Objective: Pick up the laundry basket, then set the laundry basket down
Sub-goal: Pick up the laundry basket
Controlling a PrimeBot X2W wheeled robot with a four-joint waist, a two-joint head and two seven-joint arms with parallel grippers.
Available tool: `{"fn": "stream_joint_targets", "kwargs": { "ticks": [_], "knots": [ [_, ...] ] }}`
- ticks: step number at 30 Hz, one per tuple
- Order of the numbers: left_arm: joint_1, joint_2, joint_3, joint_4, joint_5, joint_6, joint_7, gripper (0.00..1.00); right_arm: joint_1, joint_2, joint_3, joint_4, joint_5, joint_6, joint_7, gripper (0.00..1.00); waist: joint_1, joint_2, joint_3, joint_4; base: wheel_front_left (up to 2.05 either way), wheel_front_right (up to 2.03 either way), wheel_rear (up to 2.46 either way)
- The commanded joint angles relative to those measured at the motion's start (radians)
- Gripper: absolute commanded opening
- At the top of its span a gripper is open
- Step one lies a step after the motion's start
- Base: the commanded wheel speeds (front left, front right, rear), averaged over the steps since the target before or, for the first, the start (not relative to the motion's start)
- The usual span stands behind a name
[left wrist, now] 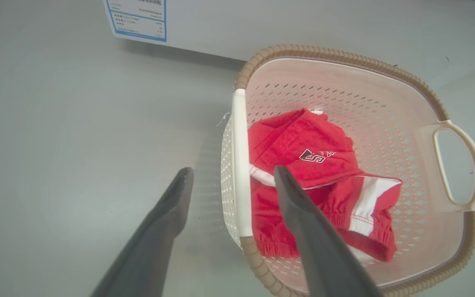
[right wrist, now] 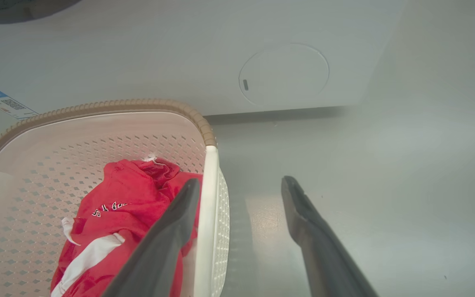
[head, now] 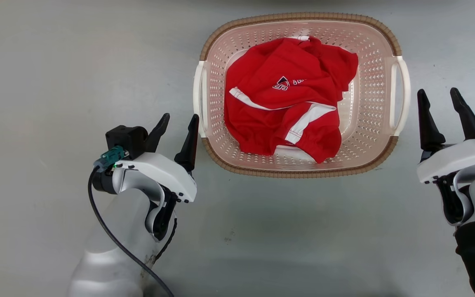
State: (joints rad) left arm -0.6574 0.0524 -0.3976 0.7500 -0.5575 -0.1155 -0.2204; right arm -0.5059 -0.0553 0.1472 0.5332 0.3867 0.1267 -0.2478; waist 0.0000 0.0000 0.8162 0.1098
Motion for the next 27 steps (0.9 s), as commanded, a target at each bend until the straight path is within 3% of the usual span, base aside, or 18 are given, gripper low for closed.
{"fn": "stream_joint_targets", "kwargs": {
  "ticks": [1,11,27],
  "knots": [
    [-0.017,0.017,0.008,0.027,-0.008,-0.010,-0.016,1.00,-0.002,-0.006,0.025,0.009,0.018,0.004,-0.012,1.00,0.0000,0.0000,0.008,0.002,0.00,0.00,0.00],
    [-0.140,0.016,-0.147,0.206,-0.105,-0.015,-0.035,1.00,-0.103,0.001,0.107,0.134,0.092,0.004,-0.014,1.00,0.0000,0.0000,0.043,0.001,0.00,0.00,0.00],
    [-0.257,0.045,-0.343,0.302,-0.293,-0.015,-0.040,1.00,-0.216,0.005,0.286,0.247,0.218,0.004,-0.014,1.00,0.0000,0.0000,0.106,-0.014,0.00,0.00,0.00]
  ]
}}
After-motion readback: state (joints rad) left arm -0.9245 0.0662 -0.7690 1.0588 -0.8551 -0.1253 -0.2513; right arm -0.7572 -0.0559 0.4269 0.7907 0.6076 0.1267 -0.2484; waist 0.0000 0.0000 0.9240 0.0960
